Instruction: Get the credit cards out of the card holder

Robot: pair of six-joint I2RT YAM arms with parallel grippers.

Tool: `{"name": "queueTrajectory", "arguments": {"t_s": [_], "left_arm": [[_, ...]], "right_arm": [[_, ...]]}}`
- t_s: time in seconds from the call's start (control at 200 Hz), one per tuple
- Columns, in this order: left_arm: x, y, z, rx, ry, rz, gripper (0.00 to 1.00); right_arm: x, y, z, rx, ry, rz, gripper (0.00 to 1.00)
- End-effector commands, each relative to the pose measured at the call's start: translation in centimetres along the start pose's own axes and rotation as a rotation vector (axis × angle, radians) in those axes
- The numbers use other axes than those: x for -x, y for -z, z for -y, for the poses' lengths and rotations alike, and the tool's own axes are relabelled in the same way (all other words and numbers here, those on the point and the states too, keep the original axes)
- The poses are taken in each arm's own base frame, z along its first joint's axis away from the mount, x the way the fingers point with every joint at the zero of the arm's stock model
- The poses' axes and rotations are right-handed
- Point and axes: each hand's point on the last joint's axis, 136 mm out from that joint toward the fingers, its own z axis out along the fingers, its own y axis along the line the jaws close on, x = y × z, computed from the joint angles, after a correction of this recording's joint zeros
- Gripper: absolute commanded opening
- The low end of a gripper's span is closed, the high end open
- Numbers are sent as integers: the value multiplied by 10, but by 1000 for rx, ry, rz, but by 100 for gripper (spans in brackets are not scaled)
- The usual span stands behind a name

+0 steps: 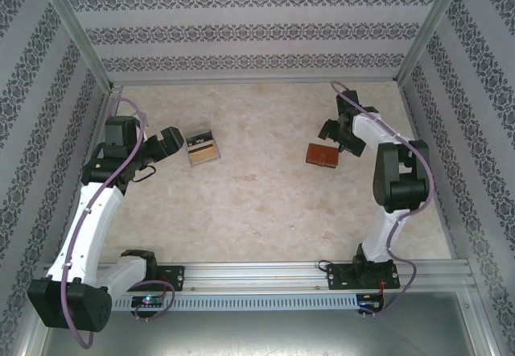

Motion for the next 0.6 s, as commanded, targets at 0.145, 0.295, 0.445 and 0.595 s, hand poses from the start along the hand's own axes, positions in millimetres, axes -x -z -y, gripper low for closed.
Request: {"name": "queueTrajectory", "arguments": {"t_s": [0.145, 0.295, 0.445, 0.595], "left_arm": [[-6, 5, -3, 26, -31, -18, 99], [-5, 4, -3, 29, -37, -19, 99], [-5, 2, -3, 27, -34, -19, 99], [-7, 2, -5, 30, -34, -21, 99]], "right_arm": [[-18, -32, -40, 145, -43, -158, 98], [-30, -30, -72, 200, 52, -186, 98], [-52, -22, -111, 253, 161, -219, 98], [-89, -15, -147, 276, 287, -256, 98]]}}
